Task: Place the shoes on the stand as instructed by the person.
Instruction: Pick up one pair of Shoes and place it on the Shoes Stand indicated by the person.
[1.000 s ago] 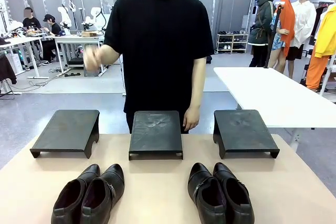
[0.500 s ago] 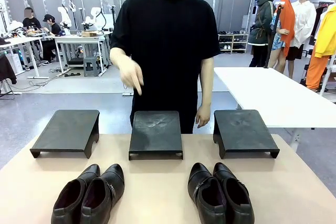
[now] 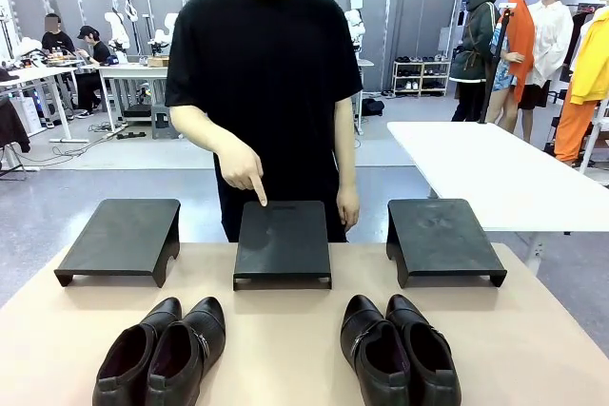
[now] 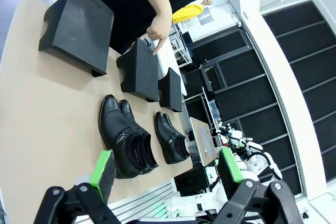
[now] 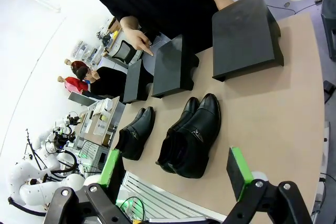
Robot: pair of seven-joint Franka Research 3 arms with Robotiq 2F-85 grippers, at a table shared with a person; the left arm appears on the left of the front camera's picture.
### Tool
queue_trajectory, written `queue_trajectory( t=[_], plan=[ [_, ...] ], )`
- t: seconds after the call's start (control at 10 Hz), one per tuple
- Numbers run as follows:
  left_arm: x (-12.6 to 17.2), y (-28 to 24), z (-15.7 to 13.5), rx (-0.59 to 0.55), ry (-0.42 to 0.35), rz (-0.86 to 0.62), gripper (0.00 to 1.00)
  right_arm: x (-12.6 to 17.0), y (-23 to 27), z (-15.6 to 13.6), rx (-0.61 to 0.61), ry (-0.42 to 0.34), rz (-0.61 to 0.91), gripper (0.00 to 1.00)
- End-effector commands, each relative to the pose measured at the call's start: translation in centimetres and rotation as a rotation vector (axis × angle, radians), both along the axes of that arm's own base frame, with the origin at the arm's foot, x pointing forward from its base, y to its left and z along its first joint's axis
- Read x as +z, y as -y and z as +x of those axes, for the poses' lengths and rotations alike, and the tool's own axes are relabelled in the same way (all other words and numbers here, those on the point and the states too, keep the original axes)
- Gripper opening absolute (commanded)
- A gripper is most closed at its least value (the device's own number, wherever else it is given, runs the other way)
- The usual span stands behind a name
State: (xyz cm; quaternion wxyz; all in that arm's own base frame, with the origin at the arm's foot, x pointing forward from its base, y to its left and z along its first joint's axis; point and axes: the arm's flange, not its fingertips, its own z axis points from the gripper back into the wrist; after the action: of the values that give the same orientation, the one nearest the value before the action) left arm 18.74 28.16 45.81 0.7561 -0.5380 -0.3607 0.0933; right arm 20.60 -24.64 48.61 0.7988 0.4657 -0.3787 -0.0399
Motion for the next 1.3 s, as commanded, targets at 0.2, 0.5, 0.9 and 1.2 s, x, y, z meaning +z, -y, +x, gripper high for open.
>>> queue_trajectory(
  t=[0.2, 0.5, 0.9, 1.2],
  plan=[
    [0.0, -0.1, 0.1, -0.005, 0.035, -0.001, 1.0, 0.0, 0.0, 0.0, 0.006, 0.021, 0.0, 1.0],
    [3.6, 1.2, 1.5, -0.069, 0.018, 0.128, 1.0, 0.0, 0.0, 0.0, 0.006, 0.021, 0.0, 1.0],
    [11.1, 8.3, 6.4, -0.347, -0.161, 0.416, 1.0, 0.0, 0.0, 0.0, 0.006, 0.021, 0.0, 1.0],
    [15.5, 21.3, 12.1, -0.613, -0.271, 0.723, 1.0, 0.0, 0.0, 0.0, 0.006, 0.021, 0.0, 1.0]
  ],
)
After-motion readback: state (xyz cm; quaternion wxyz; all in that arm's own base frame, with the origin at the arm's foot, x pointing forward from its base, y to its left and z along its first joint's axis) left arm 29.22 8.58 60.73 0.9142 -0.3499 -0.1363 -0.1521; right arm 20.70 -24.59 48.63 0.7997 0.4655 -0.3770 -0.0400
